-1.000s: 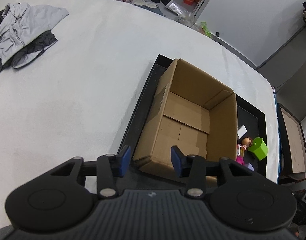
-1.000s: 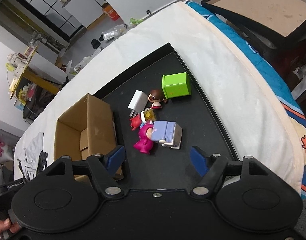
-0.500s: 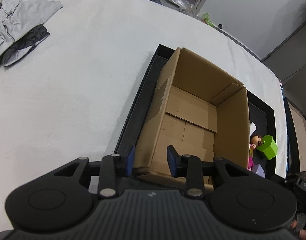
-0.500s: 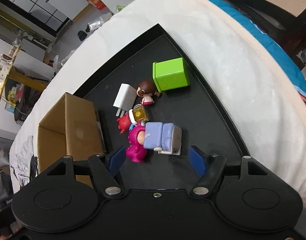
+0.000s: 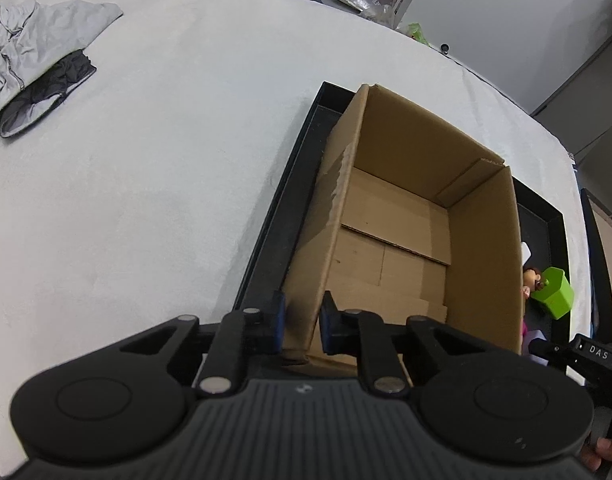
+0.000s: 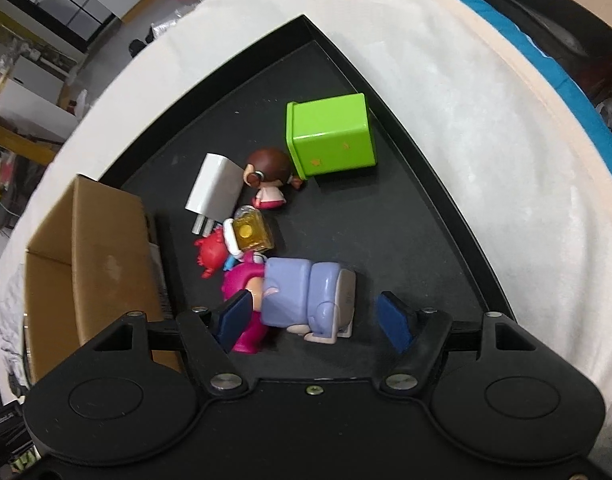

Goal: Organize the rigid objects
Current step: 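Lower the right gripper onto the lavender cube figure and close it, then lift the lavender figure with the right gripper and carry it over the box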

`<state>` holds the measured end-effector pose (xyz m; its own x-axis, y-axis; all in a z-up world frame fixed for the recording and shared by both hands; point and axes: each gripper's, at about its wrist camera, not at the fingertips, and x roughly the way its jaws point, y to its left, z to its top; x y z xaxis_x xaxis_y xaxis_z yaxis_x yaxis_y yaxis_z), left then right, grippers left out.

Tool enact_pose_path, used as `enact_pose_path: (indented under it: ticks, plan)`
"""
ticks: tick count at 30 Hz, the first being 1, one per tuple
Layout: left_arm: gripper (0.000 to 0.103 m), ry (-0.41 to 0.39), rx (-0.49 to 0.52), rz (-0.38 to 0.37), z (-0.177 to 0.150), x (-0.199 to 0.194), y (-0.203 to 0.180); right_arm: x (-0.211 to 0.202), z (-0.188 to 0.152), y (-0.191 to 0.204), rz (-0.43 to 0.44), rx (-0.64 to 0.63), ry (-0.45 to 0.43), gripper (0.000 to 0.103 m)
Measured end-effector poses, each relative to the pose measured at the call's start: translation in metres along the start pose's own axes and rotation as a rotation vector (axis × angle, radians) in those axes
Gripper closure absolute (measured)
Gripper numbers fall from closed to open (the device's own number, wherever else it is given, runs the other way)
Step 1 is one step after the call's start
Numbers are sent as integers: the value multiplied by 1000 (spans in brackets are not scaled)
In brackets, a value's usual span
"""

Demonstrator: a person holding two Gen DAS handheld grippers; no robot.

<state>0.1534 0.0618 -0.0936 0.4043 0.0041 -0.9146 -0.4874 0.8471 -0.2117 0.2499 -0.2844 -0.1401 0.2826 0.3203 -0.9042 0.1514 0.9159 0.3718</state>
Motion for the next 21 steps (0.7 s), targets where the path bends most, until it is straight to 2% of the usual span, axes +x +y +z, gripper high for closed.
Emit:
enact_pose_path:
  ticks: [5,7,8,9,10,13,21]
  plan:
    - [88,-6,30,-2,-3,-1,-1,8,-1,6,-33,-34,-4,36]
    - [89,-9,40,-6,-4,-1,-2,11,-3,6,-33,-43,-4,39]
    - [89,-11,44,-8,-6,-2,-2,11,-4,6,-23,-42,-8,42]
    - [89,-12,48,-8,-7,-2,-2,10,-4,5,-16,-43,-9,50]
    - [89,-11,51,-6,-9,-3,-2,9,-5,5,-5,-49,-8,52]
    - [90,-9,60,-8,-13,-5,-4,6,-6,6,-26,-79,-1,53]
    - [90,-2,91,-14,-22,-11,-6,-1,-16,-6,-41,-62,-2,53]
